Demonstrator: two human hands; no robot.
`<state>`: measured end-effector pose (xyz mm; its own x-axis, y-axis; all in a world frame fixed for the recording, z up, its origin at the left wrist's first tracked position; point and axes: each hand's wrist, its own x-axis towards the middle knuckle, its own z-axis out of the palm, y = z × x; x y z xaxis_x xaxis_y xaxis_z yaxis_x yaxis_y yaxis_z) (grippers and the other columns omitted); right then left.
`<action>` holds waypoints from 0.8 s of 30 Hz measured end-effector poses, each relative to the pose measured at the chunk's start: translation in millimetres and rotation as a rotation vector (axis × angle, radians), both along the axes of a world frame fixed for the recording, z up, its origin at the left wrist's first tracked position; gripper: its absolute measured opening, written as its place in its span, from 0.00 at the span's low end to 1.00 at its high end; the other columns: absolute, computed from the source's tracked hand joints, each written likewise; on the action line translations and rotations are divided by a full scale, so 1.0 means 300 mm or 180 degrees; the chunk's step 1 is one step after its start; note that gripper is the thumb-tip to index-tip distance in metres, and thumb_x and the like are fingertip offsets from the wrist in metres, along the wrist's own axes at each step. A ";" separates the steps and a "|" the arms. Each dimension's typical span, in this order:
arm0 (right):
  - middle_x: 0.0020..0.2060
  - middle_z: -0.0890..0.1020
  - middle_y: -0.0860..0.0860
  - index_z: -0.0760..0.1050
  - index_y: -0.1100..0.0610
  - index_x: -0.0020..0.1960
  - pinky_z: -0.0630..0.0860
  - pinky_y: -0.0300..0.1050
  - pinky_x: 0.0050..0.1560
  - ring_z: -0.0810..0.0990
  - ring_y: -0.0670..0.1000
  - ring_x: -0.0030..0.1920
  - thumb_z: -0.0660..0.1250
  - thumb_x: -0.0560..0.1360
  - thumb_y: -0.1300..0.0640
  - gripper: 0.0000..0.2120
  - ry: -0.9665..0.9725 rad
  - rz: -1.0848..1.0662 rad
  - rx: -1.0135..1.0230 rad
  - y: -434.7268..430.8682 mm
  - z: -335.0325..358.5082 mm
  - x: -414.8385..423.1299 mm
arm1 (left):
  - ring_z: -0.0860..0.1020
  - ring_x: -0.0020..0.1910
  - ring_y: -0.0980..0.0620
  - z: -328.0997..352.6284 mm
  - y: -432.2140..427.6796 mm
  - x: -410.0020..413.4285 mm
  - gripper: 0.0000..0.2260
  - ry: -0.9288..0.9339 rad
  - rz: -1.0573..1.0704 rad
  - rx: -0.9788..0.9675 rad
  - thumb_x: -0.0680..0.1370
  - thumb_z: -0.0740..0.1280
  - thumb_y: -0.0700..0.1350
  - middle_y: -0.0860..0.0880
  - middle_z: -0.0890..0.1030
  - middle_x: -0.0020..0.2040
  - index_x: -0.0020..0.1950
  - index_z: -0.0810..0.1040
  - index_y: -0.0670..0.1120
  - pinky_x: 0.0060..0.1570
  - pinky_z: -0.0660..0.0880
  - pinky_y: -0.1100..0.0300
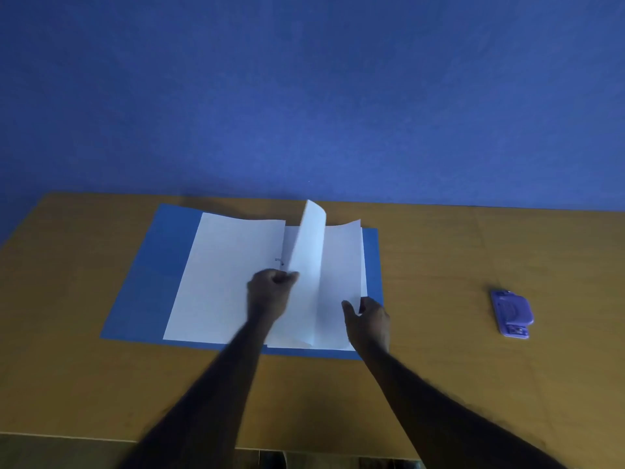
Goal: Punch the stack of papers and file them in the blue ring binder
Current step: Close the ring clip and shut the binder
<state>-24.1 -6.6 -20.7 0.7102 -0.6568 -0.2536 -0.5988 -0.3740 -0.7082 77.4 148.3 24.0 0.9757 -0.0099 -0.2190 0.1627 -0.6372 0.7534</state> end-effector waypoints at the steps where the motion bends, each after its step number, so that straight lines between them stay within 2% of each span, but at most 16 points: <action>1: 0.29 0.76 0.48 0.71 0.54 0.34 0.76 0.45 0.34 0.75 0.50 0.32 0.65 0.74 0.47 0.14 0.0004 -0.0001 0.0084 -0.009 0.002 0.000 | 0.81 0.41 0.45 0.016 0.059 0.023 0.12 -0.0106 0.0090 0.0169 0.73 0.71 0.51 0.44 0.85 0.39 0.41 0.83 0.42 0.41 0.68 0.61; 4: 0.24 0.70 0.48 0.65 0.55 0.30 0.62 0.41 0.28 0.68 0.48 0.27 0.66 0.74 0.56 0.16 -0.0037 -0.0073 0.0413 -0.032 0.013 -0.001 | 0.80 0.45 0.40 0.044 0.254 0.083 0.11 -0.0280 0.0399 0.0729 0.76 0.67 0.48 0.41 0.84 0.42 0.44 0.83 0.42 0.41 0.69 0.58; 7: 0.25 0.67 0.50 0.64 0.58 0.30 0.60 0.42 0.29 0.65 0.50 0.28 0.67 0.73 0.58 0.16 -0.0058 -0.0129 0.0790 -0.038 0.004 0.000 | 0.79 0.46 0.39 0.028 0.412 0.112 0.10 -0.0289 0.0489 0.1254 0.76 0.65 0.48 0.41 0.83 0.43 0.44 0.81 0.42 0.39 0.70 0.56; 9: 0.27 0.69 0.52 0.67 0.62 0.33 0.63 0.43 0.32 0.67 0.51 0.30 0.68 0.73 0.56 0.15 -0.0096 -0.0104 0.0972 -0.036 -0.007 -0.004 | 0.79 0.46 0.39 0.005 0.468 0.120 0.09 -0.0256 0.0445 0.1406 0.76 0.66 0.47 0.42 0.83 0.44 0.45 0.81 0.43 0.40 0.73 0.55; 11: 0.31 0.77 0.53 0.74 0.64 0.40 0.70 0.46 0.34 0.74 0.53 0.33 0.68 0.74 0.55 0.12 -0.0205 0.0085 0.1048 -0.028 -0.004 -0.008 | 0.79 0.47 0.39 -0.012 0.492 0.129 0.07 -0.0225 0.0421 0.1497 0.76 0.66 0.47 0.42 0.83 0.45 0.45 0.80 0.44 0.42 0.75 0.53; 13: 0.40 0.84 0.50 0.79 0.59 0.49 0.78 0.49 0.42 0.82 0.52 0.43 0.68 0.75 0.54 0.09 -0.0337 0.0265 0.1164 -0.021 0.004 -0.011 | 0.79 0.51 0.39 -0.020 0.497 0.140 0.10 -0.0193 0.0445 0.1612 0.75 0.68 0.48 0.42 0.82 0.51 0.52 0.80 0.44 0.46 0.76 0.49; 15: 0.49 0.84 0.47 0.78 0.55 0.59 0.81 0.50 0.51 0.83 0.49 0.51 0.67 0.76 0.50 0.14 -0.0520 0.0411 0.1308 -0.016 0.003 -0.016 | 0.77 0.56 0.38 -0.022 0.483 0.140 0.17 -0.0268 0.0543 0.1654 0.74 0.69 0.47 0.40 0.77 0.59 0.61 0.77 0.44 0.50 0.76 0.45; 16: 0.52 0.84 0.45 0.76 0.52 0.63 0.81 0.51 0.54 0.82 0.49 0.53 0.67 0.75 0.46 0.19 -0.0644 0.0473 0.1448 -0.010 0.003 -0.019 | 0.77 0.55 0.39 -0.022 0.464 0.133 0.18 -0.0395 0.0551 0.1542 0.74 0.70 0.47 0.40 0.76 0.59 0.62 0.76 0.44 0.50 0.76 0.45; 18: 0.59 0.81 0.44 0.72 0.47 0.68 0.81 0.51 0.56 0.80 0.47 0.58 0.64 0.74 0.38 0.26 -0.0884 0.0585 0.1704 0.010 -0.006 -0.021 | 0.79 0.49 0.45 -0.009 0.388 0.104 0.13 -0.0624 0.0264 0.1115 0.74 0.70 0.47 0.44 0.80 0.53 0.57 0.79 0.45 0.49 0.77 0.51; 20: 0.64 0.78 0.43 0.69 0.47 0.71 0.78 0.46 0.60 0.77 0.44 0.63 0.60 0.74 0.35 0.29 -0.1099 0.0646 0.1764 0.047 0.002 -0.026 | 0.81 0.42 0.53 0.014 0.274 0.056 0.09 -0.0503 -0.0245 0.0599 0.74 0.70 0.50 0.50 0.83 0.44 0.49 0.82 0.46 0.44 0.76 0.58; 21: 0.65 0.76 0.41 0.68 0.46 0.72 0.75 0.41 0.62 0.74 0.41 0.65 0.57 0.74 0.34 0.30 -0.1199 0.0678 0.1684 0.065 0.013 -0.029 | 0.80 0.38 0.55 0.030 0.207 0.029 0.11 -0.0336 -0.0518 0.0347 0.74 0.70 0.53 0.52 0.83 0.40 0.45 0.83 0.46 0.42 0.75 0.60; 22: 0.65 0.75 0.39 0.69 0.46 0.71 0.72 0.36 0.62 0.72 0.39 0.65 0.55 0.75 0.34 0.29 -0.1294 0.0727 0.1591 0.085 0.024 -0.031 | 0.80 0.36 0.56 0.044 0.142 0.002 0.14 -0.0133 -0.0756 0.0095 0.74 0.69 0.55 0.52 0.83 0.36 0.41 0.83 0.45 0.40 0.75 0.61; 24: 0.61 0.75 0.35 0.71 0.41 0.66 0.69 0.29 0.61 0.72 0.37 0.64 0.53 0.76 0.38 0.21 -0.1387 0.0860 0.1417 0.119 0.045 -0.028 | 0.80 0.33 0.55 0.060 0.033 -0.051 0.18 0.0086 -0.1056 -0.0198 0.74 0.67 0.59 0.51 0.82 0.32 0.38 0.83 0.46 0.38 0.77 0.61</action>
<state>-32.4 29.1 -7.1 0.9333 -0.3412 -0.1122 -0.1503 -0.0872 -0.9848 62.0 158.3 42.1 0.9109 -0.3399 -0.2337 -0.0254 -0.6117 0.7907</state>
